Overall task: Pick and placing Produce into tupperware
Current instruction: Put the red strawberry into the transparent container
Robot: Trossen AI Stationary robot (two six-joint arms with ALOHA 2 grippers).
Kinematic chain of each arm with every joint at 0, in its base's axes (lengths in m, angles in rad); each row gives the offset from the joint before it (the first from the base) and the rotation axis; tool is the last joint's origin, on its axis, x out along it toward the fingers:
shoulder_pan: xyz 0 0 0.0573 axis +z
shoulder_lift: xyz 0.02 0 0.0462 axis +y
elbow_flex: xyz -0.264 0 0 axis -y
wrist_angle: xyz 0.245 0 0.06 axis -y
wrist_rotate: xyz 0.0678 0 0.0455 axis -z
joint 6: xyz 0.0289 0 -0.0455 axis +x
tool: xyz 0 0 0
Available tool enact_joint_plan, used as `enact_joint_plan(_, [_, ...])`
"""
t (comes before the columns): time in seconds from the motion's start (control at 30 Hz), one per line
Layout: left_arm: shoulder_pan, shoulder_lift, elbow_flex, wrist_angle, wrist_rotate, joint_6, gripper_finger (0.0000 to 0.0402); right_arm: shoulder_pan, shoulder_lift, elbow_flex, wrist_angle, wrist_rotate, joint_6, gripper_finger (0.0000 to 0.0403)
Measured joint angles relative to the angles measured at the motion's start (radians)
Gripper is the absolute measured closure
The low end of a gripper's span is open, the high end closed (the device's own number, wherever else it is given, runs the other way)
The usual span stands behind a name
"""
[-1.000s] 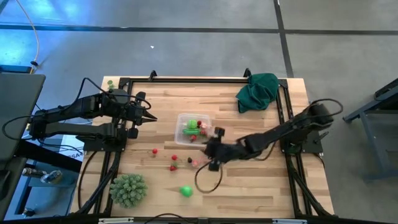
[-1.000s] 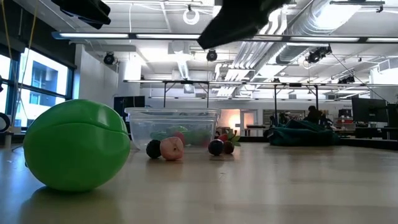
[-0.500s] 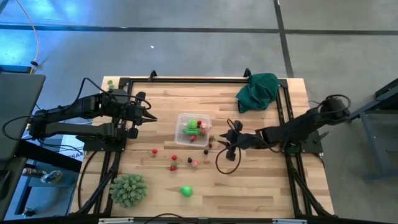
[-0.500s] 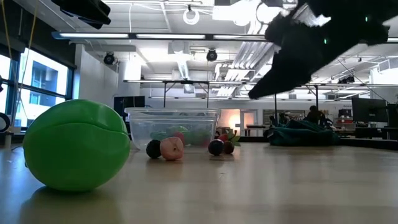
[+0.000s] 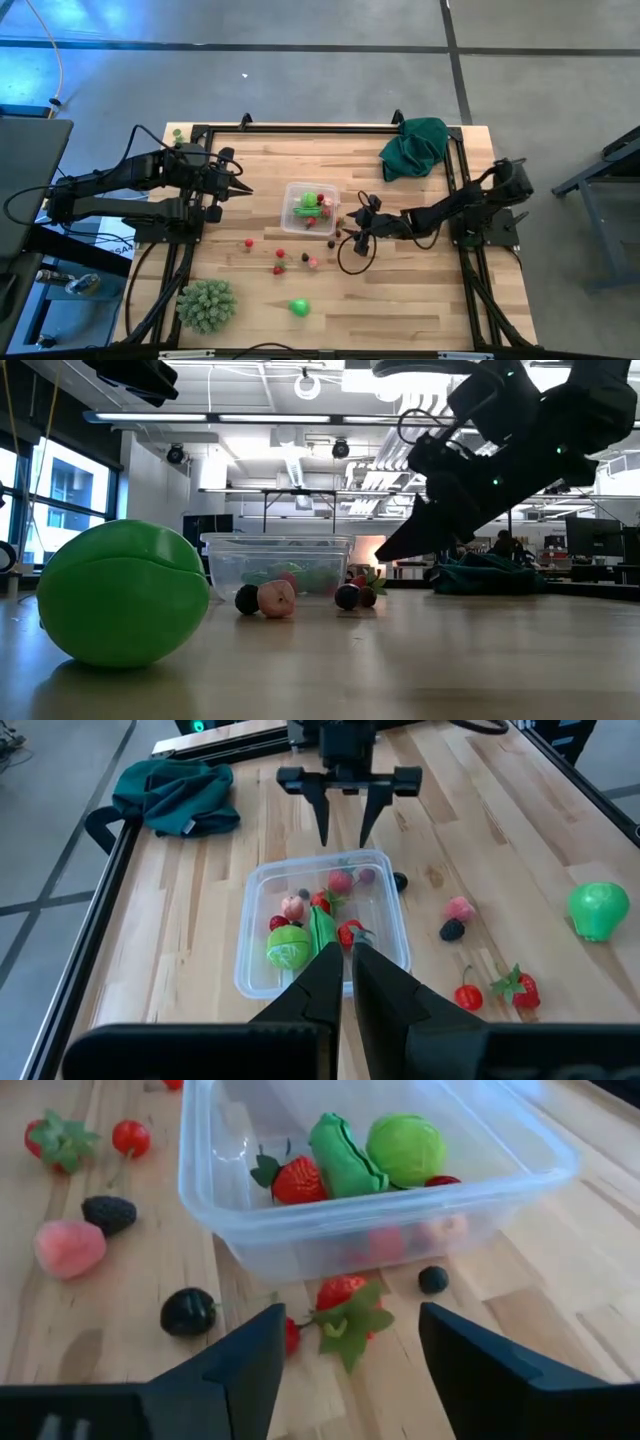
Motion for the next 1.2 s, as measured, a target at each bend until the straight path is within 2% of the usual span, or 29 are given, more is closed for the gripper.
enact_joint_plan(0.47, [0.000, 0.000, 0.000, 0.000, 0.000, 0.000, 0.0383, -0.030, 0.129, 0.002, 0.179, -0.012, 0.009, 0.0176])
enact_joint_plan(0.67, [0.000, 0.000, 0.000, 0.000, 0.000, 0.000, 0.0383, -0.046, 0.158, 0.031, 0.172, -0.049, 0.020, 0.0176])
enact_joint_plan(1.2, [0.000, 0.000, 0.000, 0.000, 0.000, 0.000, 0.0383, -0.046, 0.210, 0.070, 0.145, -0.045, 0.069, 0.0176])
